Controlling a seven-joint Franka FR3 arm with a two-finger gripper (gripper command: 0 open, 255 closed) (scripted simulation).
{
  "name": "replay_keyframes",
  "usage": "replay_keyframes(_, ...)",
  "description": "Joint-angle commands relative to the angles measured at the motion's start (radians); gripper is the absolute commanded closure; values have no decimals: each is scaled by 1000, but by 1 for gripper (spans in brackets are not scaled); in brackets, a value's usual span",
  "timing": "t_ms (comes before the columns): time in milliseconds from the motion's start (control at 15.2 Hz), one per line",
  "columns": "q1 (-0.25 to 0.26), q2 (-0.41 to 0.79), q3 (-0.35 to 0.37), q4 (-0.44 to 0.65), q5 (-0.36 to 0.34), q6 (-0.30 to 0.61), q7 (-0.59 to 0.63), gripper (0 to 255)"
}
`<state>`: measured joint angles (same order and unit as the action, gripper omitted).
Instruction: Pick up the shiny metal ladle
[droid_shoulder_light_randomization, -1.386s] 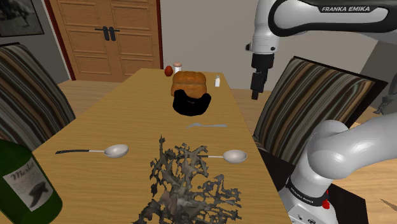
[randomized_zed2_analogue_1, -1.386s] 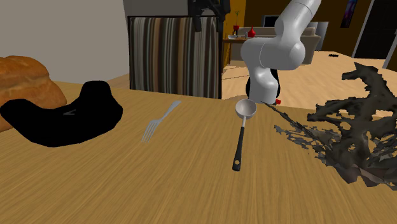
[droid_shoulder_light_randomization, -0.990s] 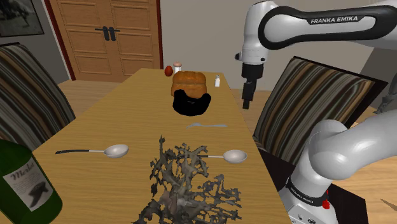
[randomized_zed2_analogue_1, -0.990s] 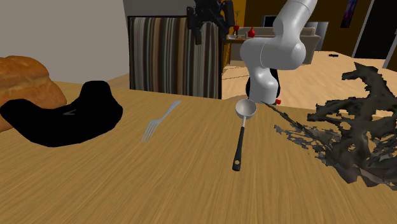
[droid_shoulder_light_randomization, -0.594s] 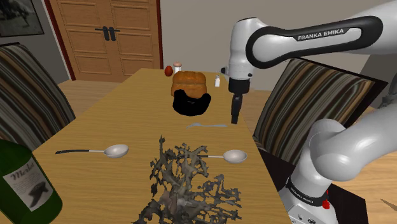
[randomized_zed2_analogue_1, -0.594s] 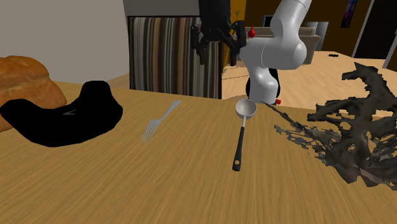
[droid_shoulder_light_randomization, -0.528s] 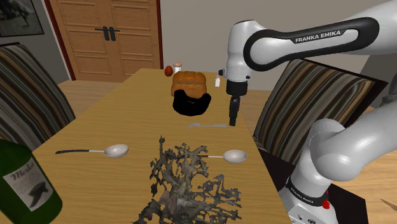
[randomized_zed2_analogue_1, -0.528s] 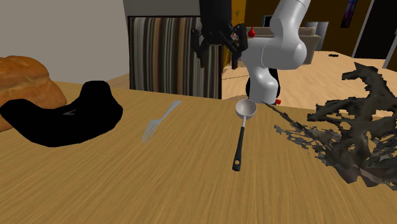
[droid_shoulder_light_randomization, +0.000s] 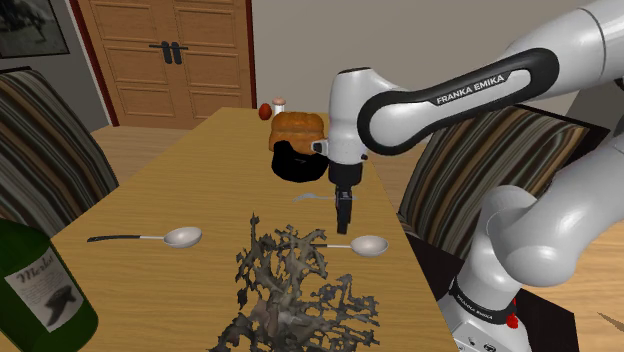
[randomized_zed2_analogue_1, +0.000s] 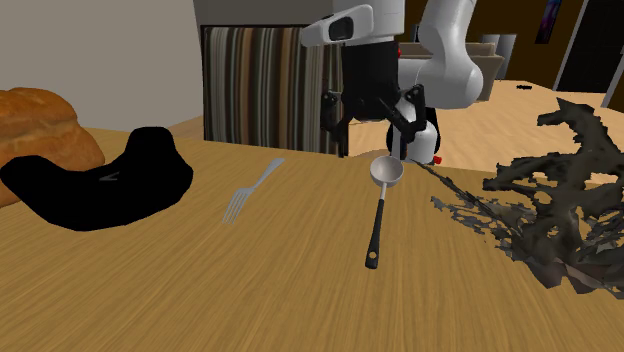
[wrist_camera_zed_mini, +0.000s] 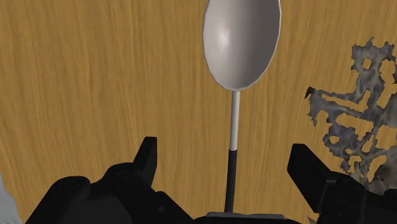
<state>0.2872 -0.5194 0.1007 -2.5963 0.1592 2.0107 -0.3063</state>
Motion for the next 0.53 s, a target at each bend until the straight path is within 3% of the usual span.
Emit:
replay_keyframes(0,33,44,23,-12,24,64,-17,0)
replay_keyframes(462,45,106,35,-61,39,176,-32,0)
